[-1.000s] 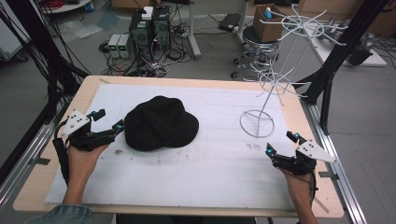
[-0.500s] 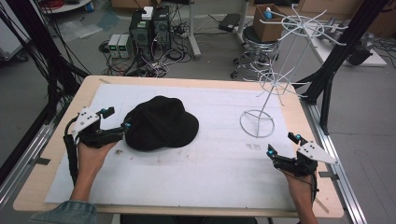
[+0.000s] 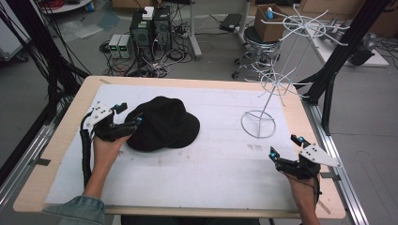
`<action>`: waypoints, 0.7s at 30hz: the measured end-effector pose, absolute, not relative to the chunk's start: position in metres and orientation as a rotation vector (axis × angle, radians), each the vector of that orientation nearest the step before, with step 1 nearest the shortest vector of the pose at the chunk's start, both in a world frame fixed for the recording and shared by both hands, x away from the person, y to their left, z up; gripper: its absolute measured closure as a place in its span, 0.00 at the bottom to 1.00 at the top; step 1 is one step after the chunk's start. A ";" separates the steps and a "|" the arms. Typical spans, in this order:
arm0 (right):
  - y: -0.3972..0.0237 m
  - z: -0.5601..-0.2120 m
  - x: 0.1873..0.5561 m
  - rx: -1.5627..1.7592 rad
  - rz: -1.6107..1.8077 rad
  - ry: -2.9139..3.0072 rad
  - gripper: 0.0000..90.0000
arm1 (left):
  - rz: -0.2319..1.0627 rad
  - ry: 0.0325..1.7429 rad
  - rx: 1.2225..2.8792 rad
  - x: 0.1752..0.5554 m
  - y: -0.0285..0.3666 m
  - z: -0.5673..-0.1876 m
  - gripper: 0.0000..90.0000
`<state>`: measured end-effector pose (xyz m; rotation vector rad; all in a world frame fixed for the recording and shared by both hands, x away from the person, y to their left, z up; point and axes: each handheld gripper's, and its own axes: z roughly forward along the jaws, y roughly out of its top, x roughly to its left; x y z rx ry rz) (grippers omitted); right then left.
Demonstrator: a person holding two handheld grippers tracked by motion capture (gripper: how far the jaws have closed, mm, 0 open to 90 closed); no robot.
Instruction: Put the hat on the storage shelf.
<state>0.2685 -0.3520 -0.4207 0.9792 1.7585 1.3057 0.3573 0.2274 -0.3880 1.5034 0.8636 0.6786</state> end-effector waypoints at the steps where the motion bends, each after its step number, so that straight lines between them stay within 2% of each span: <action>1: -0.352 -0.421 0.269 0.980 1.307 1.758 0.12 | 0.684 0.869 1.509 0.359 0.225 -0.389 0.23; 21: -0.352 -0.421 0.271 0.988 1.303 1.761 0.12 | 0.624 0.925 1.560 0.388 0.210 -0.405 0.22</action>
